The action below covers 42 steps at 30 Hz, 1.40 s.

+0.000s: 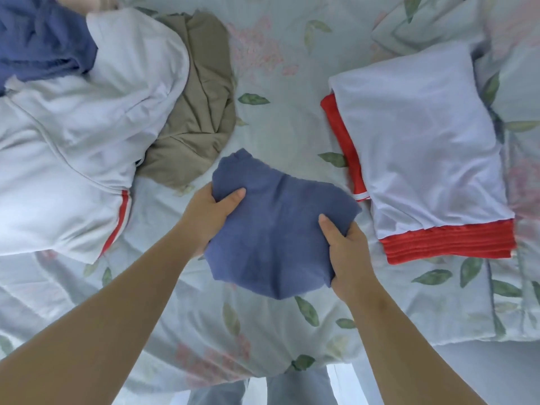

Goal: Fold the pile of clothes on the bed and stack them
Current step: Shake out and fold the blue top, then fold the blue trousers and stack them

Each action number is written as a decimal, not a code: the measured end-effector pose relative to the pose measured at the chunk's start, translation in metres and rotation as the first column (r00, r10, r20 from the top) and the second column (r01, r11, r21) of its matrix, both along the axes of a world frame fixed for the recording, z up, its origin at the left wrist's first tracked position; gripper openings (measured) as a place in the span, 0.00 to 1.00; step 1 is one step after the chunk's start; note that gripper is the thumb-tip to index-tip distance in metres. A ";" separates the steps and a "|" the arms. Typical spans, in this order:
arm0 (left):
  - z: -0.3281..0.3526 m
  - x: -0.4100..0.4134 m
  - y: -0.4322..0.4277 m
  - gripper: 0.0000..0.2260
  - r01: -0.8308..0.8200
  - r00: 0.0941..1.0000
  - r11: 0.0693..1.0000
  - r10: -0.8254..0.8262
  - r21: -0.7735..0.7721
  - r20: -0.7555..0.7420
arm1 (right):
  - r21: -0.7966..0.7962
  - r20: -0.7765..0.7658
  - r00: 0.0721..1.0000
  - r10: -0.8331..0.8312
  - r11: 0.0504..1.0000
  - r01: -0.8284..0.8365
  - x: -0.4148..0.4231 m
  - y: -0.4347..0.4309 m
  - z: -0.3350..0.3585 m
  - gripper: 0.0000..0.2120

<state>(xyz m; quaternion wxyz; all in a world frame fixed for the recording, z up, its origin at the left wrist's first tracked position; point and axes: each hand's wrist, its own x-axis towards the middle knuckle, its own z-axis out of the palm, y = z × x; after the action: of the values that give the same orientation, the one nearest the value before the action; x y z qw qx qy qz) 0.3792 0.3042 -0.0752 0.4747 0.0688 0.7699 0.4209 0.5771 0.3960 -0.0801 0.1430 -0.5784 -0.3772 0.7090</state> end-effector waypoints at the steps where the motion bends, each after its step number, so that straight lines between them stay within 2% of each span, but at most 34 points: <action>1: 0.009 -0.002 0.016 0.05 0.053 0.998 0.998 -0.052 0.025 -0.022 | 0.040 -0.031 0.999 -0.042 0.998 0.043 0.004 0.009 0.008 0.05; 4: 0.037 -0.002 0.074 0.03 0.237 0.966 0.970 -0.228 0.061 -0.122 | 0.113 -0.112 0.969 -0.221 0.966 0.234 0.021 0.038 0.031 0.07; 6: 0.054 0.005 0.120 0.03 0.367 0.912 0.928 -0.345 0.066 -0.221 | 0.158 -0.138 0.928 -0.346 0.917 0.366 0.034 0.055 0.042 0.08; 9: 0.075 0.024 0.189 0.04 0.571 0.765 0.821 -0.520 0.026 -0.379 | 0.180 -0.172 0.849 -0.500 0.831 0.526 0.053 0.072 0.050 0.09; 11: 0.080 0.040 0.228 0.12 0.679 0.635 0.734 -0.597 -0.016 -0.491 | 0.152 -0.178 0.805 -0.567 0.792 0.591 0.064 0.080 0.046 0.05; 13: 0.075 0.057 0.255 0.25 0.739 0.496 0.663 -0.655 -0.119 -0.570 | 0.113 -0.078 0.818 -0.570 0.810 0.575 0.074 0.087 0.036 0.06; 15: 0.061 0.072 0.265 0.34 0.730 0.332 0.599 -0.732 -0.329 -0.595 | 0.068 0.074 0.850 -0.522 0.853 0.518 0.083 0.090 0.025 0.13; 16: 0.054 0.079 0.263 0.34 0.701 0.273 0.577 -0.761 -0.420 -0.589 | 0.061 0.135 0.854 -0.503 0.864 0.499 0.086 0.089 0.021 0.14; 18: 0.039 0.089 0.250 0.31 0.674 0.223 0.547 -0.791 -0.496 -0.569 | 0.098 0.206 0.858 -0.471 0.882 0.461 0.091 0.085 0.014 0.05; 21: 0.025 0.096 0.214 0.28 0.695 0.203 0.528 -0.795 -0.488 -0.571 | 0.159 0.217 0.880 -0.423 0.904 0.396 0.091 0.075 0.009 0.15; 26: 0.022 0.091 0.142 0.22 0.674 0.210 0.551 -0.782 -0.492 -0.587 | 0.202 0.246 0.932 -0.266 0.955 0.219 0.071 0.053 0.013 0.10; 29: 0.027 0.080 0.101 0.22 0.657 0.222 0.539 -0.807 -0.527 -0.548 | 0.228 0.299 0.948 -0.105 0.973 0.036 0.046 0.036 0.021 0.16; 31: 0.031 0.069 0.075 0.22 0.643 0.229 0.531 -0.821 -0.552 -0.522 | 0.268 0.369 0.927 0.064 0.948 -0.171 0.028 0.024 0.026 0.17; 34: 0.035 0.045 0.035 0.21 0.598 0.260 0.558 -0.814 -0.575 -0.519 | 0.294 0.474 0.829 0.297 0.834 -0.467 -0.003 0.004 0.031 0.17; 37: 0.041 0.017 -0.004 0.19 0.543 0.285 0.589 -0.800 -0.599 -0.528 | 0.254 0.578 0.665 0.473 0.670 -0.697 -0.036 -0.015 0.036 0.16; 39: 0.043 -0.006 -0.030 0.19 0.504 0.325 0.619 -0.782 -0.603 -0.532 | 0.227 0.635 0.544 0.549 0.541 -0.810 -0.061 -0.030 0.040 0.16; 42: 0.043 -0.046 -0.073 0.19 0.436 0.390 0.676 -0.737 -0.594 -0.552 | 0.216 0.661 0.440 0.608 0.407 -0.887 -0.109 -0.055 0.042 0.16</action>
<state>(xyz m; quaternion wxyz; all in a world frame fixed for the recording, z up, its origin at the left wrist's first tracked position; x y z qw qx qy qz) 0.3330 0.2316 -0.0322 0.2279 0.4243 0.8764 0.0045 0.4677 0.3411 -0.0379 -0.1484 -0.4237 -0.8064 0.3849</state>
